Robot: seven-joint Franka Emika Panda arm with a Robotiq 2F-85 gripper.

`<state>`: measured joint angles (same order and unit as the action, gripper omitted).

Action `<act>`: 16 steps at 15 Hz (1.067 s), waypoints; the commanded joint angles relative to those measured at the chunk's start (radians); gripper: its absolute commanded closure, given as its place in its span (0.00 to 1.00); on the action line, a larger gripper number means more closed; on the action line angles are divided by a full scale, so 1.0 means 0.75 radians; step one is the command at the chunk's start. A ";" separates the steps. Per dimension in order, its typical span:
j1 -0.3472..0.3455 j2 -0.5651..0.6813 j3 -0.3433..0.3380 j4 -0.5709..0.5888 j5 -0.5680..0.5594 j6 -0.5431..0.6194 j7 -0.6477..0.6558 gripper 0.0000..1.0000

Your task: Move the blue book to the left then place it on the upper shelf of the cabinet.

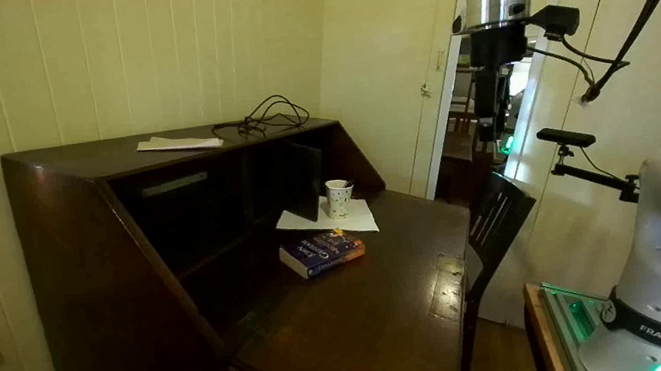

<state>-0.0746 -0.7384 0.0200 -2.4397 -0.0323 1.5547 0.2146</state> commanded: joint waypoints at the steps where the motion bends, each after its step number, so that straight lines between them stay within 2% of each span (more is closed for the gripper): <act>1: -0.004 0.001 0.003 0.003 0.002 -0.003 -0.002 0.00; 7: -0.004 0.001 0.003 0.003 0.002 -0.003 -0.002 0.00; 9: -0.002 -0.043 0.019 -0.044 -0.017 0.116 0.008 0.00; 13: 0.028 0.034 -0.004 -0.077 -0.168 0.363 -0.202 0.00; 16: 0.066 0.128 -0.065 -0.082 -0.202 0.476 -0.407 0.00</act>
<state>-0.0585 -0.7055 0.0168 -2.4931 -0.1489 1.8368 0.0387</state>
